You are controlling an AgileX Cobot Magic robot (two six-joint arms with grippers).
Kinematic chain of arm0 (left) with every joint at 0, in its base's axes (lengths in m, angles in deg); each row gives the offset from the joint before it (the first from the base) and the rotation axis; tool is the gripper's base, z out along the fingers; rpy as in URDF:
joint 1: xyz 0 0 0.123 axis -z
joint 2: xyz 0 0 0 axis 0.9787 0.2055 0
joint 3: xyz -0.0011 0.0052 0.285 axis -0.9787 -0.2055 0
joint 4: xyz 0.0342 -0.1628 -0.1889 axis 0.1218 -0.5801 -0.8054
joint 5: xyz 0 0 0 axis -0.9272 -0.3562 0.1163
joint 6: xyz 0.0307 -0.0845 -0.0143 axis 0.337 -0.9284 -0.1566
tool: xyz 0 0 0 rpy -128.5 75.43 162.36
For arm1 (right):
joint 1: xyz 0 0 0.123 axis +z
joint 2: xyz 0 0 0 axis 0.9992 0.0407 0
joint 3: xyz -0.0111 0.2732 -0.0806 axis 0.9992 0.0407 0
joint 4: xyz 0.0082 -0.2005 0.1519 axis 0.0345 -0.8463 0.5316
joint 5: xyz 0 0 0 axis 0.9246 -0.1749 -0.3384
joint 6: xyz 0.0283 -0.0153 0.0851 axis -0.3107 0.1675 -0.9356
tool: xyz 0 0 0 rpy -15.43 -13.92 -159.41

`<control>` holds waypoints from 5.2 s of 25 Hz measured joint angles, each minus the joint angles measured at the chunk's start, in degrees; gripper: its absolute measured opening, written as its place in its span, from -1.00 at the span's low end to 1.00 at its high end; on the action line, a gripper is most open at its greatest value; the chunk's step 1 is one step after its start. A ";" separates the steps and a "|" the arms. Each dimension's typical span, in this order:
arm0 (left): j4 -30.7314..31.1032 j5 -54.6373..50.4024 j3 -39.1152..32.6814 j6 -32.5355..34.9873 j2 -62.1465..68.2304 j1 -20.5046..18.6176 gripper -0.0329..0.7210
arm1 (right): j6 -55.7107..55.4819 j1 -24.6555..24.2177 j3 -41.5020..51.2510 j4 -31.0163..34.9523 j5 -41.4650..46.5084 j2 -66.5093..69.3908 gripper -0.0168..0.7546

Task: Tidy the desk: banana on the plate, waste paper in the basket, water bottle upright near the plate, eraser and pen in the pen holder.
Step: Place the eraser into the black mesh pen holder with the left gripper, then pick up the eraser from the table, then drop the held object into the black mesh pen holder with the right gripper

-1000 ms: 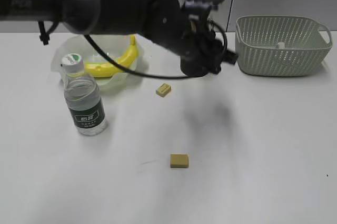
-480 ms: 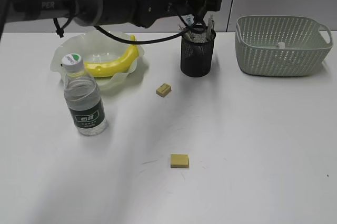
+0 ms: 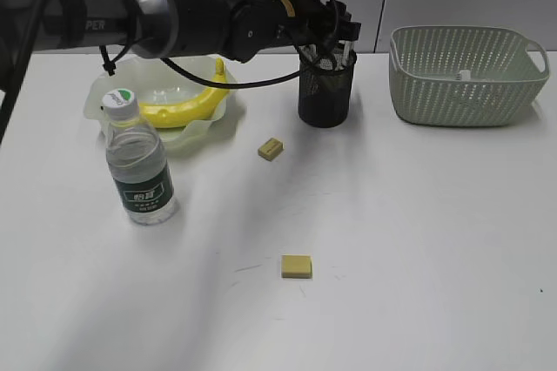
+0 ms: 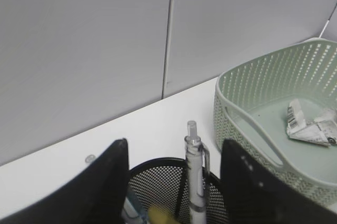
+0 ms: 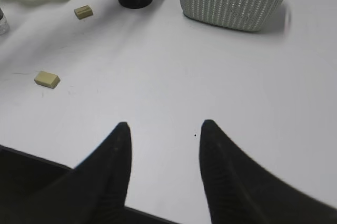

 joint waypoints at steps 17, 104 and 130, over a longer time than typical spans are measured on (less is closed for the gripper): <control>3.32 -21.82 0.06 0.40 -16.04 -0.01 0.13 | 0.00 0.00 0.00 0.00 0.07 0.00 -0.07; 5.84 -63.70 -75.32 -1.52 -134.05 -20.62 -0.22 | 51.50 14.92 -31.90 26.83 -30.66 113.58 -0.47; 5.84 -63.59 -75.32 -1.52 -134.05 -20.62 -0.27 | 35.72 -3.26 -65.96 31.36 -44.41 125.46 0.01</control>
